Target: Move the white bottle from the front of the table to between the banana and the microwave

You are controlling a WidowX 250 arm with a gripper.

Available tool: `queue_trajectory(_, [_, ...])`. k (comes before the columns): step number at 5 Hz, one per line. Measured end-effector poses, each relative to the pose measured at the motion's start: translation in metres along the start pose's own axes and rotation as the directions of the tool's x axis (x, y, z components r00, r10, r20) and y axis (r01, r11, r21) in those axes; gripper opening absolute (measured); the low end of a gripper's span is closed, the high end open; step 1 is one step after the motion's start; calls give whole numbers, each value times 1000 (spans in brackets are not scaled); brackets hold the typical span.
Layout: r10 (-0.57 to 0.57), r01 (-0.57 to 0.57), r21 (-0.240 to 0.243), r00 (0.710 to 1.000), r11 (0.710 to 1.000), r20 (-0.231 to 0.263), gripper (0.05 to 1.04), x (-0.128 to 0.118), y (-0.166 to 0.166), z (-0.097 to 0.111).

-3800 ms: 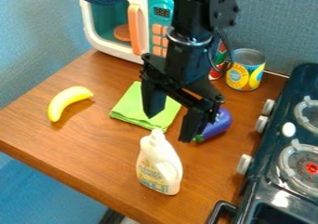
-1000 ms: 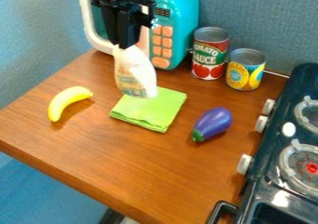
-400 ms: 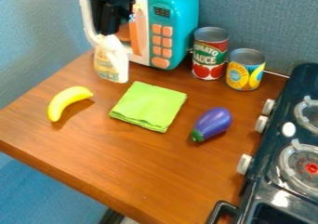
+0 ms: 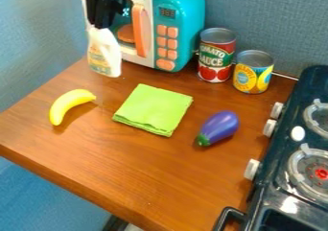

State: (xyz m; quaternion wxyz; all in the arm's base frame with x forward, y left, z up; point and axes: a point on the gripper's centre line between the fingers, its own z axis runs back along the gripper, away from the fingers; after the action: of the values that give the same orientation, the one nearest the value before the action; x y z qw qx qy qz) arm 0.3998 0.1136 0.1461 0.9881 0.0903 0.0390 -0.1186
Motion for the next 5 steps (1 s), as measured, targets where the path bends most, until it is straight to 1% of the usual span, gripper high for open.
queue_trajectory(1, [13,-14,-28,999,1000,-45,249,6,13,-18])
queue_trajectory(2, [8,-12,-50,997,999,-82,249,14,14,-32])
queue_trajectory(3, [15,-22,-60,993,998,-114,249,20,17,-38])
queue_trajectory(4, [26,-34,-61,992,998,-127,249,22,18,-39])
queue_trajectory(5, [45,-53,-57,991,997,-125,285,22,18,-40])
